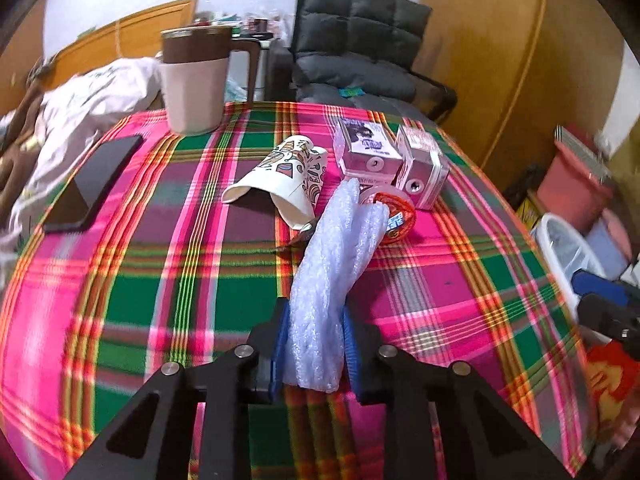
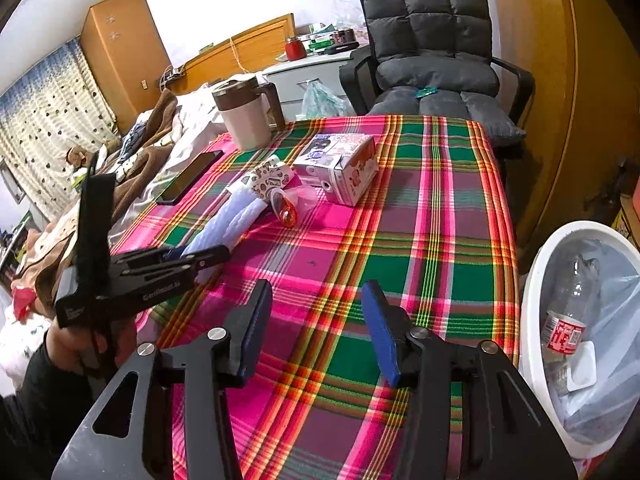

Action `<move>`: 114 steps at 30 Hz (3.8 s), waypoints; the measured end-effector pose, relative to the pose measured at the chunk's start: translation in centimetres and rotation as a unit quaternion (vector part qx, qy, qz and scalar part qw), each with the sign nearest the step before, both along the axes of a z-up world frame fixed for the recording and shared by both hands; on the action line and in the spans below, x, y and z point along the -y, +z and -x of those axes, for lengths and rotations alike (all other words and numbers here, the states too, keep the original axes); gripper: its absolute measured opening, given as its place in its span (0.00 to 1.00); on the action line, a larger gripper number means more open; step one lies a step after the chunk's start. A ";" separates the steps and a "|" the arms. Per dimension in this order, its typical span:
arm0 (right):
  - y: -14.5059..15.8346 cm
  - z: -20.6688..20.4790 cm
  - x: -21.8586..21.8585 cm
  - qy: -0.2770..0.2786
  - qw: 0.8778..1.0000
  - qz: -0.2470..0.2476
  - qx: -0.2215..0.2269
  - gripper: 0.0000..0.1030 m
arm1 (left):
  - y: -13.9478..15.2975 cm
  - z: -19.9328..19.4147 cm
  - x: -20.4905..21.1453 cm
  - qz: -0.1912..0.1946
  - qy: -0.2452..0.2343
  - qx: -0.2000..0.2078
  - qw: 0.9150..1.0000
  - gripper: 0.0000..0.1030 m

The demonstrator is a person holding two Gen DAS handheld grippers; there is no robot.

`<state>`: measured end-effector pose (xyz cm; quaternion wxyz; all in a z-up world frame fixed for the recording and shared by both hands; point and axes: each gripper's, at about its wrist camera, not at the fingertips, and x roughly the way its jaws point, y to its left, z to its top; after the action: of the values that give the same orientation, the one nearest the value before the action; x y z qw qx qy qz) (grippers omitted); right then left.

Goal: Collect trash
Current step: 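Grasp the white mesh foam sleeve with the left tool while the right tool grasps the clear plastic cup, then carry the mesh sleeve and clear cup over the white bin with both tools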

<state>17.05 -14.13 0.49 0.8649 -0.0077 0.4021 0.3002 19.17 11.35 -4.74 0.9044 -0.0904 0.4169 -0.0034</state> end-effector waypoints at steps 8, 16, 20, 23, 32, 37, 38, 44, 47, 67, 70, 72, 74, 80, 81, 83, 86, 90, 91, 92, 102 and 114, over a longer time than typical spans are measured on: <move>0.3 -1.1 -2.2 0.008 1.000 0.010 0.011 0.40 | 1.5 1.4 -0.6 0.021 0.048 0.037 0.998 0.24; -0.5 -3.2 -6.1 0.036 0.998 0.042 0.021 0.38 | 1.4 2.2 -2.9 0.046 0.076 0.045 0.995 0.24; -1.5 -4.7 -7.6 0.040 0.997 0.059 0.015 0.36 | 1.4 2.6 -4.0 0.059 0.086 0.048 0.993 0.24; -2.3 -5.6 -8.3 0.039 0.997 0.069 0.010 0.32 | 1.3 2.8 -4.5 0.064 0.088 0.048 0.993 0.24; -3.6 -7.2 -9.1 0.031 0.996 0.087 0.002 0.14 | 0.4 2.3 -4.6 0.072 0.079 0.039 0.994 0.24; -3.1 -6.7 -8.5 0.030 0.996 0.081 0.006 0.13 | 0.1 2.0 -4.5 0.071 0.077 0.035 0.994 0.25; -3.0 -6.6 -8.4 0.030 0.996 0.080 0.007 0.13 | 0.1 2.0 -4.4 0.070 0.077 0.034 0.994 0.25; -2.0 -5.5 -6.9 0.024 0.998 0.062 0.009 0.12 | 0.7 2.3 -3.4 0.061 0.074 0.038 0.995 0.25; -1.4 -4.5 -5.5 0.019 0.998 0.052 0.012 0.12 | 1.4 2.6 -2.5 0.053 0.071 0.040 0.995 0.24; 1.4 0.9 2.2 -0.034 0.999 -0.006 0.032 0.12 | 5.5 6.4 6.7 0.031 0.000 0.055 0.998 0.24; 1.5 1.3 3.4 -0.047 0.998 -0.012 0.033 0.12 | 5.8 6.6 8.4 0.033 -0.017 0.055 0.998 0.24; 1.5 1.5 4.3 -0.056 0.998 -0.017 0.031 0.12 | 5.9 6.6 9.5 0.033 -0.028 0.055 0.998 0.24; 1.4 1.7 5.4 -0.069 0.997 -0.021 0.030 0.12 | 6.0 6.4 10.7 0.034 -0.042 0.056 0.997 0.24; 1.2 2.2 8.5 -0.103 0.994 -0.025 0.031 0.12 | 6.2 5.6 14.3 0.035 -0.083 0.053 0.994 0.24; 1.1 2.1 9.0 -0.110 0.993 -0.026 0.031 0.12 | 6.2 5.4 14.8 0.036 -0.089 0.052 0.994 0.25; 1.0 2.3 10.0 -0.119 0.992 -0.027 0.030 0.12 | 6.2 5.1 16.1 0.036 -0.103 0.051 0.993 0.25; 0.8 2.2 11.3 -0.136 0.990 -0.029 0.029 0.12 | 6.1 4.4 17.8 0.037 -0.120 0.049 0.991 0.24; 0.6 2.4 13.2 -0.155 0.987 -0.030 0.027 0.12 | 6.1 3.6 20.0 0.036 -0.141 0.048 0.988 0.25; 0.5 2.5 13.6 -0.161 0.986 -0.030 0.026 0.12 | 6.1 3.4 20.5 0.037 -0.146 0.048 0.987 0.25; 0.4 2.5 14.0 -0.165 0.985 -0.031 0.026 0.12 | 6.0 3.1 21.0 0.037 -0.152 0.047 0.986 0.24; -0.9 2.5 17.5 -0.204 0.978 -0.030 0.006 0.12 | 4.7 0.8 25.3 0.041 -0.196 0.029 0.979 0.25; -2.4 1.9 19.5 -0.221 0.975 -0.015 -0.026 0.13 | 2.7 -1.6 29.1 0.040 -0.231 0.006 0.972 0.25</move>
<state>15.17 -33.60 -1.93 0.8992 0.1020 0.4116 0.1075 20.81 -17.71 -2.03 0.8775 -0.0282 0.4203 -0.2292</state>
